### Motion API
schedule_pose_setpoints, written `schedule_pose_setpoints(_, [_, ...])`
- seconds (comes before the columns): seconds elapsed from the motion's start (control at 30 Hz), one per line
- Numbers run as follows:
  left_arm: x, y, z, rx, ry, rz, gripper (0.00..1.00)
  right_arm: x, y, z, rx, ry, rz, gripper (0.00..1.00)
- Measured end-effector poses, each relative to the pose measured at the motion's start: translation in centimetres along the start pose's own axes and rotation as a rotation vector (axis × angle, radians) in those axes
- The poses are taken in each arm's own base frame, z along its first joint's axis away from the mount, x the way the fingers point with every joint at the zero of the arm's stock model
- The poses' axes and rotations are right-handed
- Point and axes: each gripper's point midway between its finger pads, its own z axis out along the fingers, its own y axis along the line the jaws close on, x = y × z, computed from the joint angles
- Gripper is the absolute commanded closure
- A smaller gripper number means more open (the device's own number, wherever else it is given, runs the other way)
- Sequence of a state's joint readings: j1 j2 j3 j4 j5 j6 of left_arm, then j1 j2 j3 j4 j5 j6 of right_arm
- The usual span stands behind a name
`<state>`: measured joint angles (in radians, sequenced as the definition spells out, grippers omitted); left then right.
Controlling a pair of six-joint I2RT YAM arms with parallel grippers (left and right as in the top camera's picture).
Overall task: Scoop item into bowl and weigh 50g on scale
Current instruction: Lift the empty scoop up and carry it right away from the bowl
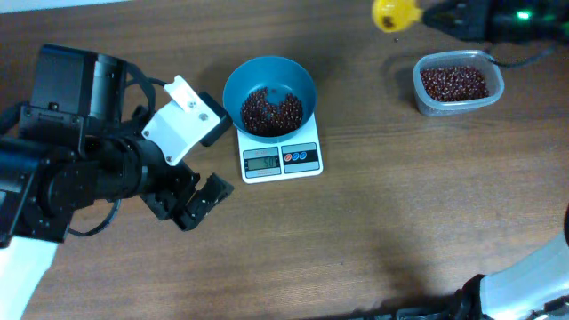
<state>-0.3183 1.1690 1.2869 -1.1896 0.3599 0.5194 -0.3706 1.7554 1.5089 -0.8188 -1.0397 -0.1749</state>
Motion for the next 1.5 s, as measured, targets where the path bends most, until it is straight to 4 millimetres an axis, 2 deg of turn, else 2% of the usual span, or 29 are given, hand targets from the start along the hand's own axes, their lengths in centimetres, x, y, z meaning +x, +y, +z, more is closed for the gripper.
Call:
schedule_pose_setpoints(0.07, [0.0,0.0,0.0,0.0,0.0,0.0,0.02,0.2,-2.1,-2.1,0.06,-0.02,0.064,0.96])
schedule_pose_setpoints(0.13, [0.0,0.0,0.0,0.0,0.0,0.0,0.01,0.6,-3.4,-3.1,0.111,-0.021,0.096,0.96])
schedule_pose_setpoints(0.17, [0.0,0.0,0.0,0.0,0.0,0.0,0.02,1.0,-5.4,-4.3,0.203,-0.02,0.122,0.96])
schedule_pose_setpoints(0.2, [0.0,0.0,0.0,0.0,0.0,0.0,0.02,1.2,-6.4,-4.8,0.252,-0.015,0.129,0.96])
schedule_pose_setpoints(0.4, [0.0,0.0,0.0,0.0,0.0,0.0,0.02,3.3,-9.7,-5.7,0.499,0.087,0.149,0.96])
schedule_pose_setpoints(0.5, [0.0,0.0,0.0,0.0,0.0,0.0,0.01,4.2,-11.2,-5.9,0.656,0.173,0.076,0.96])
schedule_pose_setpoints(0.63, [0.0,0.0,0.0,0.0,0.0,0.0,0.02,4.9,-11.0,-3.9,0.9,0.346,-0.104,0.96])
schedule_pose_setpoints(0.8, [0.0,0.0,0.0,0.0,0.0,0.0,0.02,4.6,-11.2,-4.7,1.112,0.423,-0.203,0.96])
schedule_pose_setpoints(0.93, [0.0,0.0,0.0,0.0,0.0,0.0,0.02,3.5,-11.7,-5.5,1.183,0.394,-0.226,0.96])
schedule_pose_setpoints(1.07, [0.0,0.0,0.0,0.0,-0.001,0.0,0.02,0.7,-11.9,-5.1,1.209,0.224,-0.191,0.96])
schedule_pose_setpoints(1.13, [0.0,0.0,0.0,0.001,0.001,-0.001,0.02,-1.2,-11.5,-4.0,1.161,0.102,-0.166,0.96])
schedule_pose_setpoints(1.17, [0.0,0.0,0.0,0.0,0.001,0.0,0.02,-3.2,-10.9,-3.1,1.103,-0.017,-0.145,0.96])
schedule_pose_setpoints(1.27, [0.0,0.0,0.0,0.0,0.0,0.0,0.02,-6.7,-8.7,-2.1,0.979,-0.212,-0.12,0.96])
schedule_pose_setpoints(1.37, [0.0,0.0,0.0,0.0,0.0,0.0,0.02,-9.9,-4.9,-3.6,0.888,-0.398,-0.084,0.96])
schedule_pose_setpoints(1.43, [0.0,0.0,0.0,0.0,0.0,0.0,0.02,-10.8,-2.6,-4.9,0.852,-0.465,-0.074,0.96])
schedule_pose_setpoints(1.5, [0.0,0.0,0.0,0.0,0.0,0.0,0.02,-11.8,0.7,-6.9,0.805,-0.54,-0.09,0.96])
